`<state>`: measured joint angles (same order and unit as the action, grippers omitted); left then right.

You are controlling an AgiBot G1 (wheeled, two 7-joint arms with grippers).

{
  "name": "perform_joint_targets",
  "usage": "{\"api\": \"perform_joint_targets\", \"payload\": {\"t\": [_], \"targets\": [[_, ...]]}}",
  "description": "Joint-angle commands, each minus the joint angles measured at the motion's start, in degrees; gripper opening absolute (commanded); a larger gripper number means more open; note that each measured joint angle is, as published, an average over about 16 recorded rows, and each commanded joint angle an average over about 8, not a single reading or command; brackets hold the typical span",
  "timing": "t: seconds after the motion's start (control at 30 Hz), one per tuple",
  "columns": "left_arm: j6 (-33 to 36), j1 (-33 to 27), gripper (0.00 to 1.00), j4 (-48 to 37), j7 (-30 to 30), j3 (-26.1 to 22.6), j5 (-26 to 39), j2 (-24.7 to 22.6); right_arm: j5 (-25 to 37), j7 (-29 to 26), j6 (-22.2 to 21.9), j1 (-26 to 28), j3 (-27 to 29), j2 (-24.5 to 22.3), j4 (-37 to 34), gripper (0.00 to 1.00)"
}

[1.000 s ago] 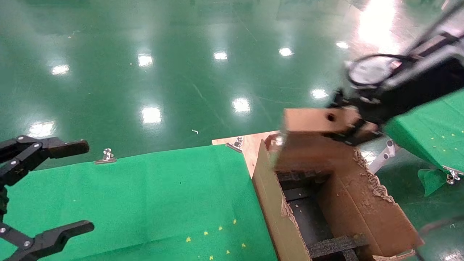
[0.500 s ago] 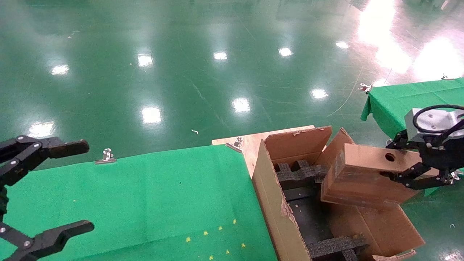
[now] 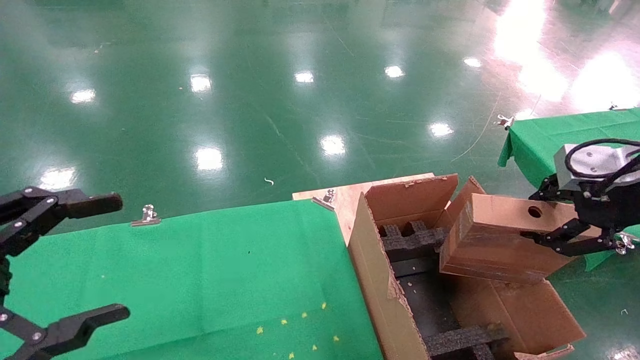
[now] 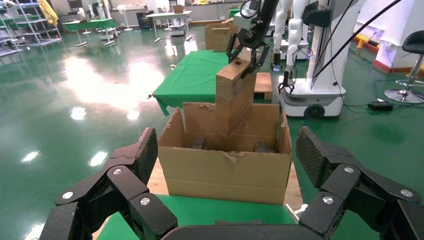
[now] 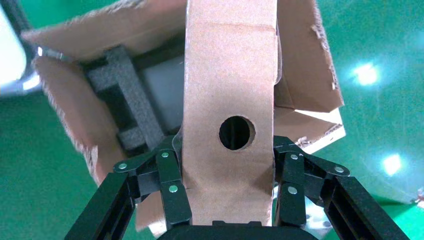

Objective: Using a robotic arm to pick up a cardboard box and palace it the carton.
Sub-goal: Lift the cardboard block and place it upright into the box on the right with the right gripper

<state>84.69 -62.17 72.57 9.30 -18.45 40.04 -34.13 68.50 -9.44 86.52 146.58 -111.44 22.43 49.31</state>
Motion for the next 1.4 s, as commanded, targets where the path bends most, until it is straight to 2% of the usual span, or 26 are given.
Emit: {"api": "perform_joint_targets", "payload": {"t": [0.03,0.3,0.5,0.63,0.77,1.07,1.4], "targets": [[0.0,0.0,1.00,0.0,0.0,0.0,0.0,0.0,-0.5,-1.1,-0.7,-0.3,0.0,-0.1,-0.6,0.00],[0.0,0.0,1.00,0.0,0.0,0.0,0.0,0.0,-0.6,-27.3,-10.1,-2.8,-1.8,-5.0,5.3,0.00],[0.0,0.0,1.00,0.0,0.0,0.0,0.0,0.0,5.1,-45.9,-15.9,-3.1,-3.9,-9.4,15.4,0.00],[0.0,0.0,1.00,0.0,0.0,0.0,0.0,0.0,9.6,-54.7,-19.4,-3.2,-4.9,-11.8,21.9,0.00],[0.0,0.0,1.00,0.0,0.0,0.0,0.0,0.0,12.2,-58.9,-21.9,-3.3,-5.4,-13.3,25.8,0.00],[0.0,0.0,1.00,0.0,0.0,0.0,0.0,0.0,13.2,-60.0,-23.6,-3.7,-5.8,-13.3,25.9,0.00],[0.0,0.0,1.00,0.0,0.0,0.0,-0.1,0.0,19.9,-72.6,-30.7,-7.7,-8.7,-11.4,27.4,0.00]]}}
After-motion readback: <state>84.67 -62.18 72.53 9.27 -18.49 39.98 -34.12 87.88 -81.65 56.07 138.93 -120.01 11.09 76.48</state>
